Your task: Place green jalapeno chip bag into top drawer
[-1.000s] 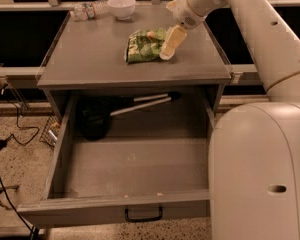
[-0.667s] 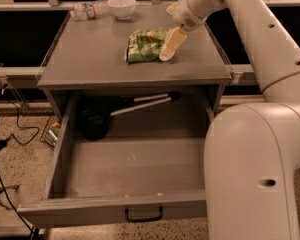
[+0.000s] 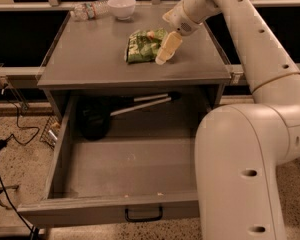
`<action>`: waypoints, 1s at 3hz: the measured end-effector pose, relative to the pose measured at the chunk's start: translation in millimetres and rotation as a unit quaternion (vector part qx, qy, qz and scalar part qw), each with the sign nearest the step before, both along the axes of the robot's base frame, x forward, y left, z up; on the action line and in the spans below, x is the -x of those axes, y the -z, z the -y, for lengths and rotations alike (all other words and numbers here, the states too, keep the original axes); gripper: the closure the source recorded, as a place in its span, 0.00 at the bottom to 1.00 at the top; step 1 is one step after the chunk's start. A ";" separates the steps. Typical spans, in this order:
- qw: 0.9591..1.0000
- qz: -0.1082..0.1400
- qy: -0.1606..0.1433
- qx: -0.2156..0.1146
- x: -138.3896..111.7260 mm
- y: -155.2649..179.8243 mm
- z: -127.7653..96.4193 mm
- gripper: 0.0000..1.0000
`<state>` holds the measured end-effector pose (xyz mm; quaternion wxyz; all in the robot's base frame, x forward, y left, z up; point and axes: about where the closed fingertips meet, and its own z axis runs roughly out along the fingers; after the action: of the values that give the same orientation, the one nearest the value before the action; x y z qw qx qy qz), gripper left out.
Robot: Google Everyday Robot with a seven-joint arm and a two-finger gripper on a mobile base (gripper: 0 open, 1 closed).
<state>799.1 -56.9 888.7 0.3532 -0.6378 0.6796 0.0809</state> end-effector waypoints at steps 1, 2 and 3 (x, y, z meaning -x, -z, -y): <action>1.000 -0.013 -0.007 -0.006 -2.2 10.7 -8.9 0.00; 1.000 -0.022 -0.012 -0.009 -3.4 18.2 -14.5 0.00; 0.999 -0.025 -0.016 -0.010 -4.3 21.8 -17.0 0.18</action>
Offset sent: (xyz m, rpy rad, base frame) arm 0.0117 0.0119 -0.0150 0.0268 0.0603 0.0295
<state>803.4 -39.9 866.9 0.3411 -0.6429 0.6770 0.1097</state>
